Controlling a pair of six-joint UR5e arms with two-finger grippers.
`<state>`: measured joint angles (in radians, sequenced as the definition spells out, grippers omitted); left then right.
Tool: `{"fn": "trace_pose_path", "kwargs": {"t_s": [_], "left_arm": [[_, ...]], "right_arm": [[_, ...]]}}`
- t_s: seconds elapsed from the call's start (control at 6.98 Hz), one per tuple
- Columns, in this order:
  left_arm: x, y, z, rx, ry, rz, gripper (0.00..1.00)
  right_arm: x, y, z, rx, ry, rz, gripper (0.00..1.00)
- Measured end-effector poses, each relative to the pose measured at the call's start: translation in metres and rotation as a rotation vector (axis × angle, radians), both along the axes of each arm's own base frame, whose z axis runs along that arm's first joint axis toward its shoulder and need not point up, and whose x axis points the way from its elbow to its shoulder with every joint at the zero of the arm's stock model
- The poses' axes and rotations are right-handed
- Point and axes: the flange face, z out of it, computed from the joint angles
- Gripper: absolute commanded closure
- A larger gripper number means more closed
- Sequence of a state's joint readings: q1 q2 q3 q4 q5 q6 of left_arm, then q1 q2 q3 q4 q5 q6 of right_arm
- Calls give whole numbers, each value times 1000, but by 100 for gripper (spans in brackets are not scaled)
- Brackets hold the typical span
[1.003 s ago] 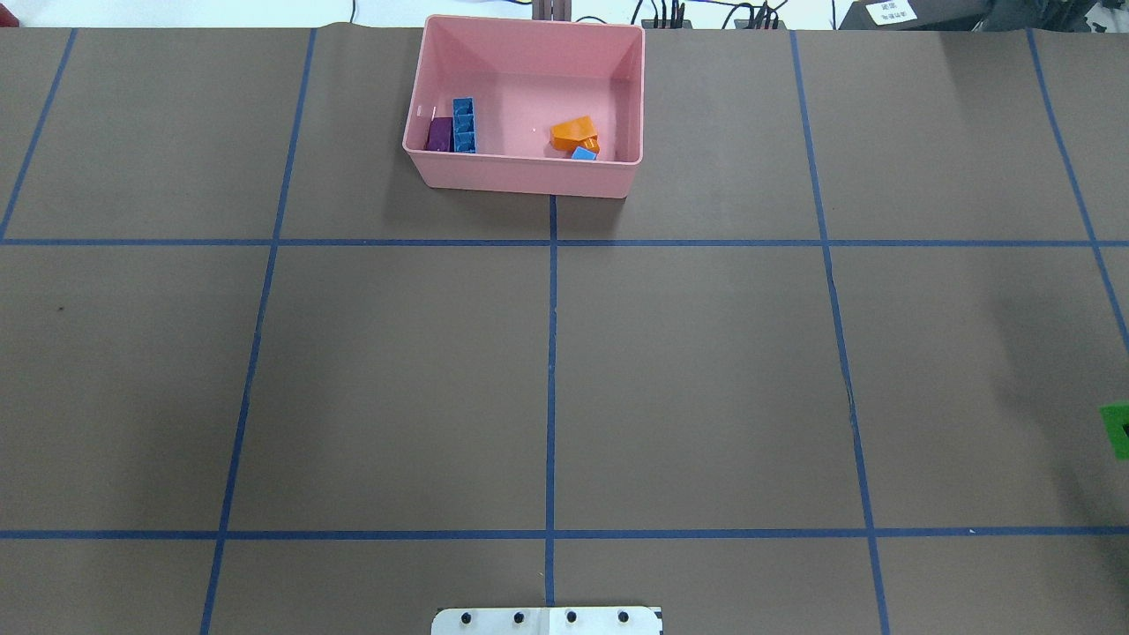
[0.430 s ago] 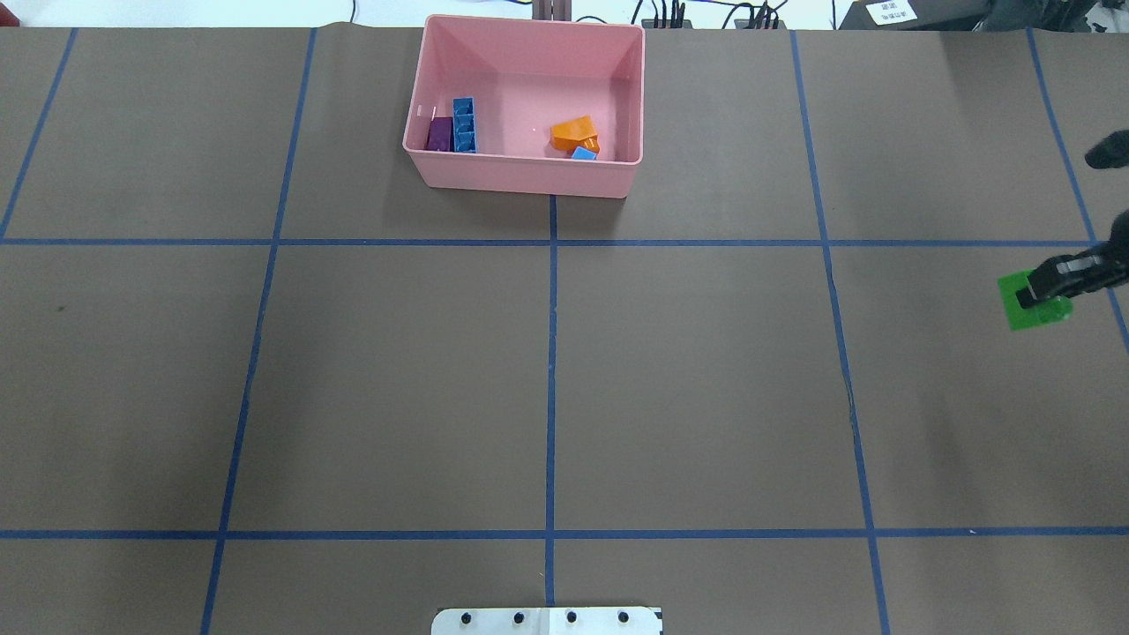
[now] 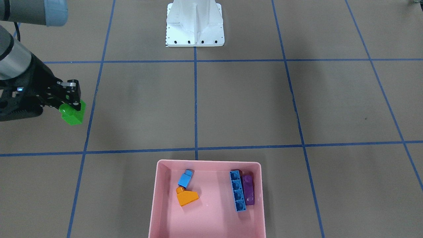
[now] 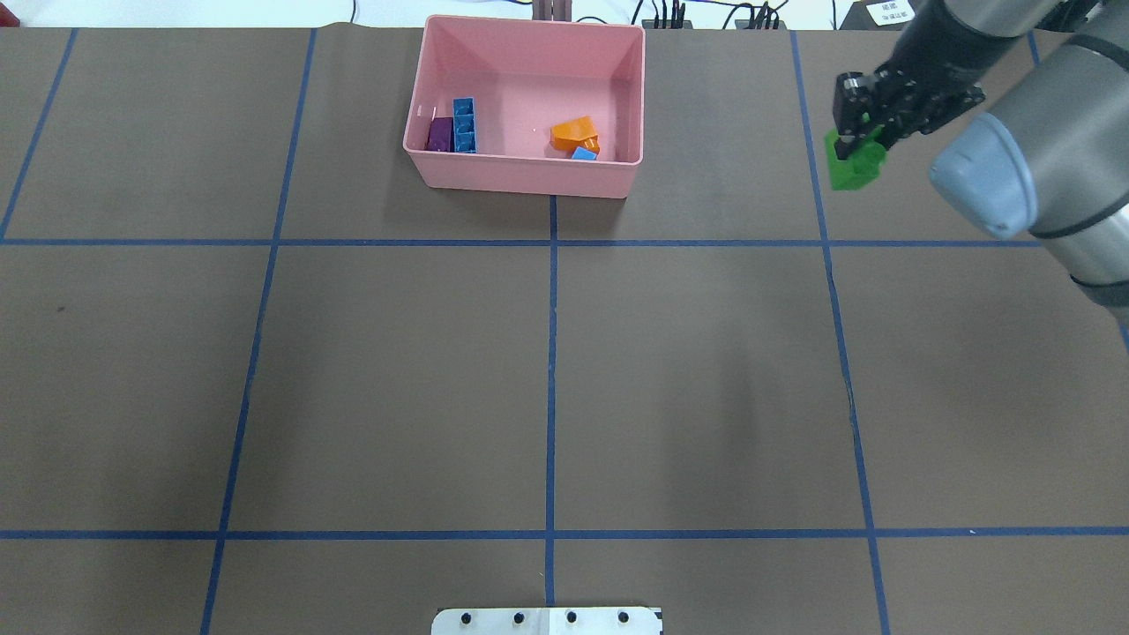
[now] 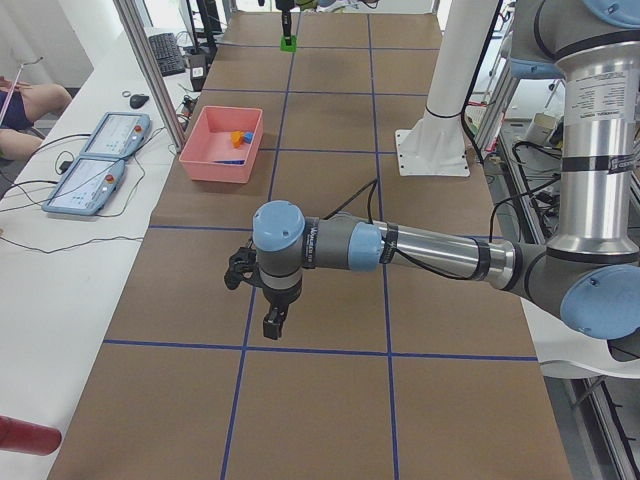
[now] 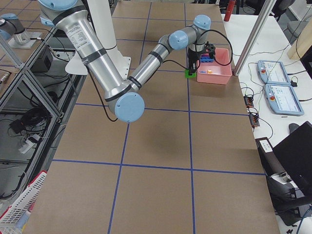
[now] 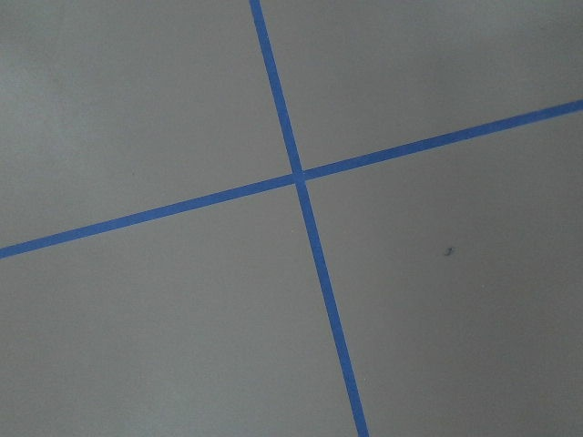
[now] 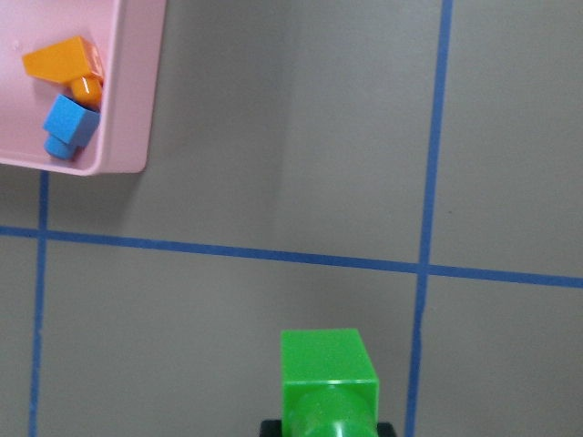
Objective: Put all blocks into box
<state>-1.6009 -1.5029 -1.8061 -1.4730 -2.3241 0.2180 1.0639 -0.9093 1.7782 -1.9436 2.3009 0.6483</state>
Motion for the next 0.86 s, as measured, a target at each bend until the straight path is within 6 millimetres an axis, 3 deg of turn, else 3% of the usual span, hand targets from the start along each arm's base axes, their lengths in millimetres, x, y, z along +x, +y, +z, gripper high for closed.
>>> {"fn": "trace_pose_path", "kwargs": {"t_s": [0.29,0.43,0.57,0.86], "left_arm": [[0,3,2,-5,9,-1,0],[0,4,3,-6,10,-1,0],[0,4,3,-6,11,0,0],[1,4,3,-7,11,1,0]], "right_arm": [[-67,-59,-89,-66,11,35,100],[-92,-84,-121,-86,22,41,100],[-116,-107,-137,-89,23,51,100],[-172,-140,-135,-45,23,108,100]]}}
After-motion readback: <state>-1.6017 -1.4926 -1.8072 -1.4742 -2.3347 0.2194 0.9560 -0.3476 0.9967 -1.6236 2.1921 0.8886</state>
